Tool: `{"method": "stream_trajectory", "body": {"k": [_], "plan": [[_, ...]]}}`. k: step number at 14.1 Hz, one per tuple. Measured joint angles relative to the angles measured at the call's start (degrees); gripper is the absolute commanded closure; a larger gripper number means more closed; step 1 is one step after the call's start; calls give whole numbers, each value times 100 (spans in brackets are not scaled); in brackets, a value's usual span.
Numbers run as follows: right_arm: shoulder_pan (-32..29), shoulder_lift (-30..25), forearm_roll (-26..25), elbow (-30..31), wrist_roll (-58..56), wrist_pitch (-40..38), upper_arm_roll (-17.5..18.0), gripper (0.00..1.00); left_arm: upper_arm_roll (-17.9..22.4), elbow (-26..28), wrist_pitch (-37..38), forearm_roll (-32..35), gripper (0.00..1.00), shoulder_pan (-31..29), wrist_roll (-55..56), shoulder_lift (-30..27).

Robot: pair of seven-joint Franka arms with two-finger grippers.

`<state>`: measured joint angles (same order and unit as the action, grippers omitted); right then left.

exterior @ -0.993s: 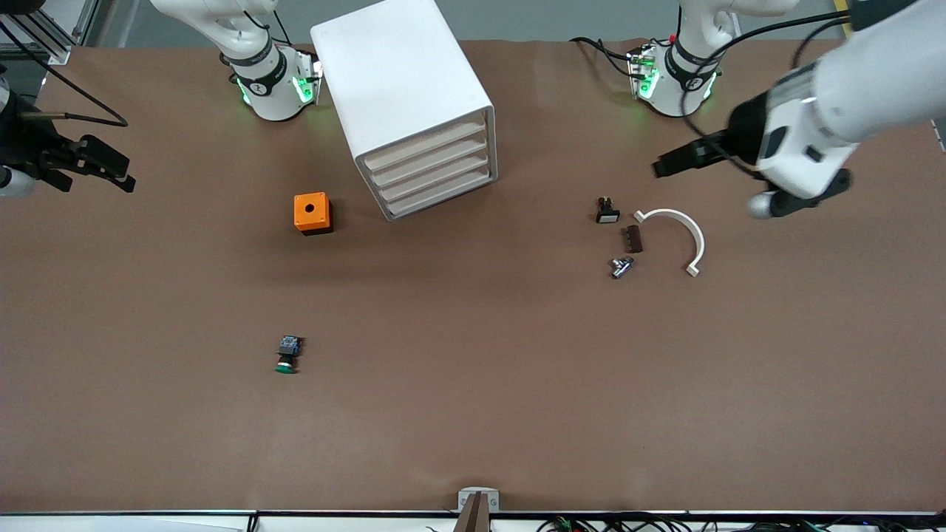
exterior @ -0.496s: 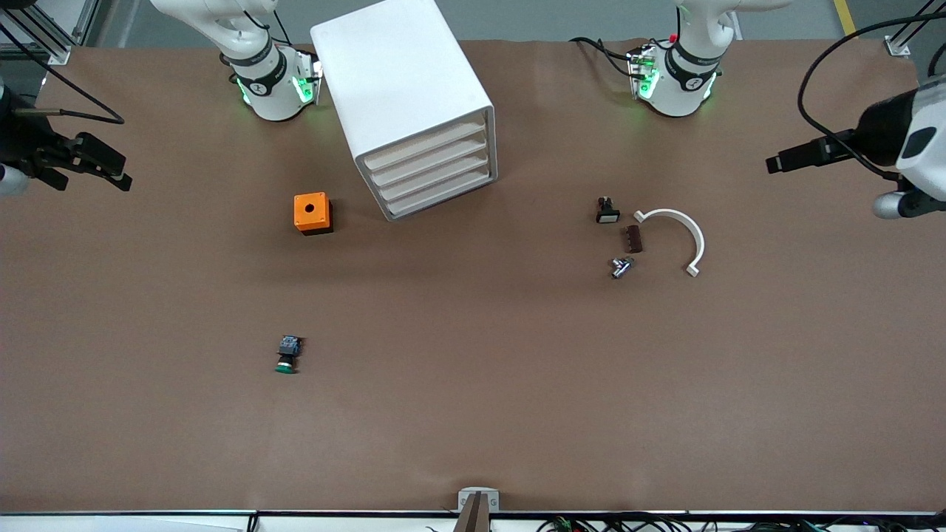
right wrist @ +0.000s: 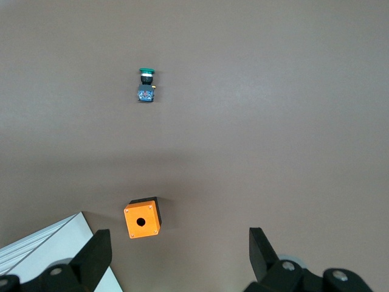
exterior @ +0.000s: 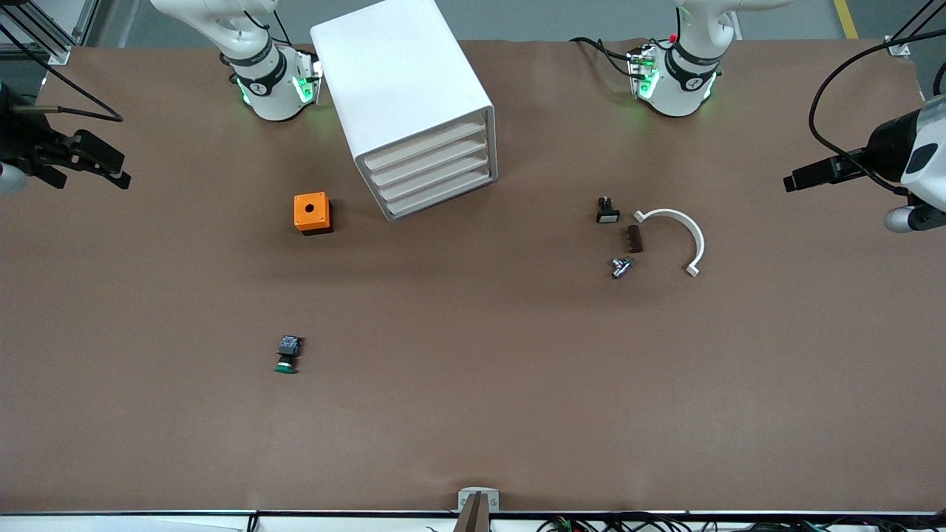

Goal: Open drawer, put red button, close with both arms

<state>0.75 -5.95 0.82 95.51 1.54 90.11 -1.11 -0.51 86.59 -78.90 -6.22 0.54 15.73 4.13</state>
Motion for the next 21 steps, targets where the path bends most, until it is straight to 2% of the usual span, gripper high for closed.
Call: {"method": "stream_trajectory", "body": {"k": [3, 7, 11, 16, 21], "plan": [[15, 0, -62, -3, -11, 0, 1, 0, -34, 406, -626, 61, 1, 15, -14, -233], [53, 0, -77, -3, -36, 0, 1, 0, -39, 466, -1203, 136, 1, 12, -592, -337], [53, 0, -79, -4, -111, -1, 0, 0, -59, 490, -1878, 389, 0, 25, -696, -336], [54, 0, -79, -6, -111, 10, 1, 0, -71, 59, -1932, 389, 0, 75, -706, -105], [54, 0, -79, -9, -110, 73, -1, 0, -65, -53, -1880, 395, 0, 74, -706, 8]]}}
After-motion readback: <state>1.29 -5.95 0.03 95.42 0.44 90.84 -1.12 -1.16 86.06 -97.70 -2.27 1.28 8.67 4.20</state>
